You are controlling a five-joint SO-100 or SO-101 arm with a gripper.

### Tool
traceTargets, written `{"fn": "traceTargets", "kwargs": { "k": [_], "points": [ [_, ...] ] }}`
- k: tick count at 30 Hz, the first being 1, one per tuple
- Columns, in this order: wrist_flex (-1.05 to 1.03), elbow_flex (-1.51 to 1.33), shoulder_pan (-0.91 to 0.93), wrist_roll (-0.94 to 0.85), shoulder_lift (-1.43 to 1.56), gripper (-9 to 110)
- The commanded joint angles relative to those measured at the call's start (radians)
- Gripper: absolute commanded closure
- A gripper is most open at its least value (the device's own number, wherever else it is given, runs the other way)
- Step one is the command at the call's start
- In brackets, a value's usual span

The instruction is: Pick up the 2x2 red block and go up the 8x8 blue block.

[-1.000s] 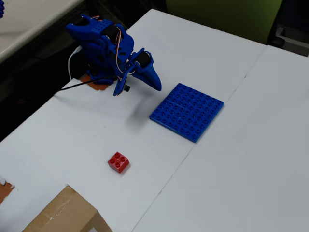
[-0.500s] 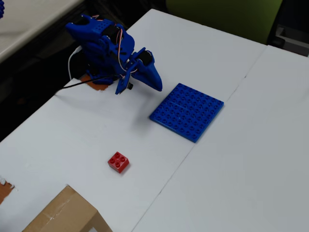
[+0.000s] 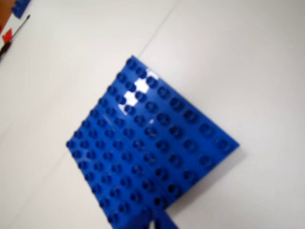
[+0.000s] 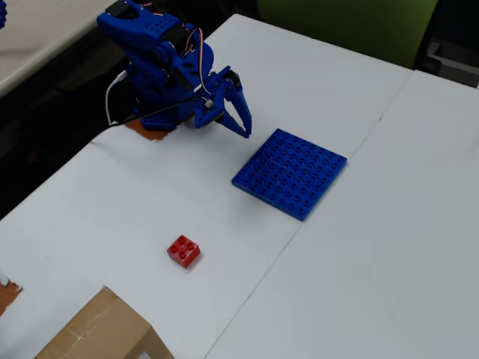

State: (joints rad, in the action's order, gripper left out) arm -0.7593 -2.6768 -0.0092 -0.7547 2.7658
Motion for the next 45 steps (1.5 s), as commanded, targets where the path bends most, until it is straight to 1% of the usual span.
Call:
{"fn": "traceTargets", "kwargs": {
  "k": [1,5,9,14,19,22,27,36,40,45],
  "points": [
    [-0.147,0.261,0.015,-0.147,-0.158,101],
    [-0.296,0.463,0.04,-0.35,-0.341,101],
    [-0.433,0.635,0.117,-0.545,-0.5,101],
    [-0.574,0.836,0.256,-0.83,-0.678,100],
    [-0.755,1.103,0.419,-1.157,-0.911,98],
    [-0.788,1.197,0.502,-1.292,-1.009,98],
    [-0.799,1.359,0.575,-1.39,-1.175,97],
    [-0.681,1.519,0.634,-1.462,-1.381,91],
    [-0.687,1.686,0.647,-1.47,-1.508,89],
    [-0.641,1.784,0.655,-1.468,-1.603,88]
  ]
}}
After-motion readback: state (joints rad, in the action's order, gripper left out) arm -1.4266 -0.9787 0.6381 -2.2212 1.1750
